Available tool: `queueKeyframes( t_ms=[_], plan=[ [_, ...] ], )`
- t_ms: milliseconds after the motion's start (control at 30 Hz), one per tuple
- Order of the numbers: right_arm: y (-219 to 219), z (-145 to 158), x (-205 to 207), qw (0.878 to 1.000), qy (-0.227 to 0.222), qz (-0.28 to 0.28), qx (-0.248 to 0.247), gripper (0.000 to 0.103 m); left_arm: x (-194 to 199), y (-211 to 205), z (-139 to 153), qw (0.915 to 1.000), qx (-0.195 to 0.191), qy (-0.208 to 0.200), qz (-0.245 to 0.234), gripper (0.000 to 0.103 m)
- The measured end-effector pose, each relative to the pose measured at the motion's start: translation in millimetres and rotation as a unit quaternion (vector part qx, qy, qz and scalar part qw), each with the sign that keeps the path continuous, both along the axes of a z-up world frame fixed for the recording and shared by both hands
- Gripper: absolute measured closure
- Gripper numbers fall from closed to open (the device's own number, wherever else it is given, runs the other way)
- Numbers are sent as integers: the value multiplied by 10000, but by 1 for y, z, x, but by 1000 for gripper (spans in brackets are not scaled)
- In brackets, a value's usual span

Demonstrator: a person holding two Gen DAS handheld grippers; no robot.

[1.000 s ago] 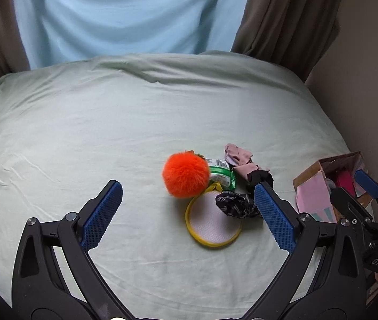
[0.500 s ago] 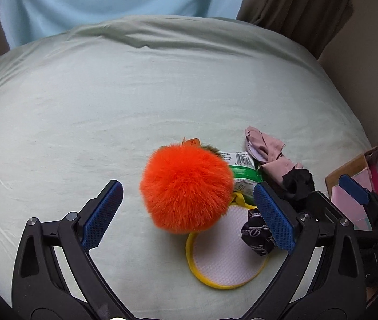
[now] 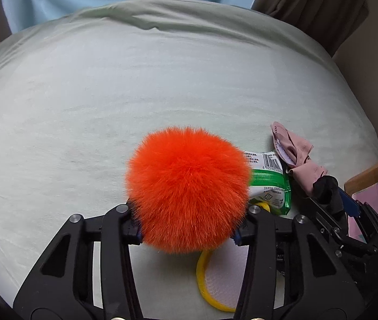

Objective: Organize soft objects
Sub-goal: 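Grasp the orange pompom with left tool while right tool grasps the black scrunchie, then carry pompom and black scrunchie into the box and open both tools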

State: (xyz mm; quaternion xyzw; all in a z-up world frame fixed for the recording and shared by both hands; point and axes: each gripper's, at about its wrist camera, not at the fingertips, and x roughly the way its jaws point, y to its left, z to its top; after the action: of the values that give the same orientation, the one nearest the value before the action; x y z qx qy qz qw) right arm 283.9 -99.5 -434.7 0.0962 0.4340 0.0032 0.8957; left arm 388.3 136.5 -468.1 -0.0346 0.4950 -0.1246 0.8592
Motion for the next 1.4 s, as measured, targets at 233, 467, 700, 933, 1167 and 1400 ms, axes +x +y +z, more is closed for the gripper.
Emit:
queueKeyframes(
  t_ms=[233, 467, 700, 933, 1167, 1400],
  plan=[
    [-3, -9, 1, 9998, 158, -15, 87, 63, 2, 4, 8, 9998, 9, -206, 9, 69],
    [-7, 6, -3, 9999, 8, -92, 71, 72, -2, 3, 23, 9993, 21, -370, -68, 70],
    [-9, 36, -12, 9997, -199, -87, 78, 72, -18, 3, 55, 9985, -16, -553, -52, 70],
    [-10, 85, -42, 9986, -509, -54, 109, 72, -50, 6, 104, 9967, -38, -813, -13, 70],
    [-20, 159, -87, 9975, -674, -13, 206, 72, -96, 0, 179, 9954, -61, -955, -20, 70],
    [-51, 233, -128, 9969, -737, -131, 228, 72, -140, -35, 246, 9946, -150, -1017, -114, 70]
  ],
)
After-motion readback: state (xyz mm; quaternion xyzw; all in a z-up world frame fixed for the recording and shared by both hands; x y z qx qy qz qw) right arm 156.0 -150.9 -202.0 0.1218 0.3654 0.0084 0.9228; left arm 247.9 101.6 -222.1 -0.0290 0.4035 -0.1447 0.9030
